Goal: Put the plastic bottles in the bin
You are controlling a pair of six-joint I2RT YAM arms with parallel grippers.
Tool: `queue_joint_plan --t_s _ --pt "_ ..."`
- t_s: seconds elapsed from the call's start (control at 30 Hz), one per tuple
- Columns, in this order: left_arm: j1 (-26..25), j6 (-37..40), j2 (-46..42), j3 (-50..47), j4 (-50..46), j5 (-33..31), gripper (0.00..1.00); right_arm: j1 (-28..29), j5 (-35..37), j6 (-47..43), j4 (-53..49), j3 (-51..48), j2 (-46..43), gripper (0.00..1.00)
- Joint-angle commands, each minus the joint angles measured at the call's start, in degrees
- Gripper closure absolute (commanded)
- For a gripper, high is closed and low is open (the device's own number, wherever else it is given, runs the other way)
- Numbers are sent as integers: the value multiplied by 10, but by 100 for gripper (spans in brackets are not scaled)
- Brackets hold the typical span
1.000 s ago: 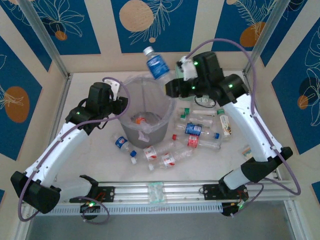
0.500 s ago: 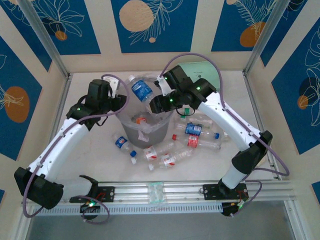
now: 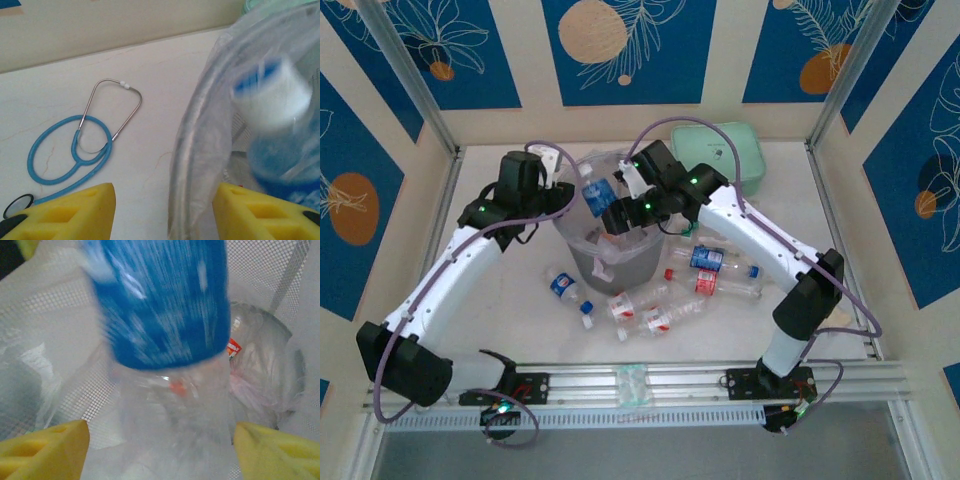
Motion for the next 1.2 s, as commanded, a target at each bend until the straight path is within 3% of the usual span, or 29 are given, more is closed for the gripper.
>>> queue_joint_plan --t_s 0.0,0.17,0.4,0.57,0.67,0.87,1.0,1.1,1.17 --pt "8 3 10 22 1 -8 47 -11 -25 -5 2 16 -15 19" --pt "10 0 15 22 5 -9 46 -25 -40 -9 -1 63 -26 13" --pt "17 3 16 28 2 -9 46 -80 -4 -12 -28 85 -72 10" --pt "21 -2 9 9 19 -5 46 -180 19 -12 -48 29 -130 6" --pt "26 -6 2 -11 34 6 46 -251 70 -22 -95 -19 -161 3" --pt "42 -20 2 -23 45 39 46 -419 132 -35 -9 -254 -234 0" --pt "45 -23 0 -31 49 43 46 -505 116 -33 17 -309 -175 4" --pt "46 -24 1 -37 52 44 46 -529 90 -23 11 -311 -107 16" --pt "46 -24 2 -38 51 45 46 -533 78 -14 18 -314 -76 18"
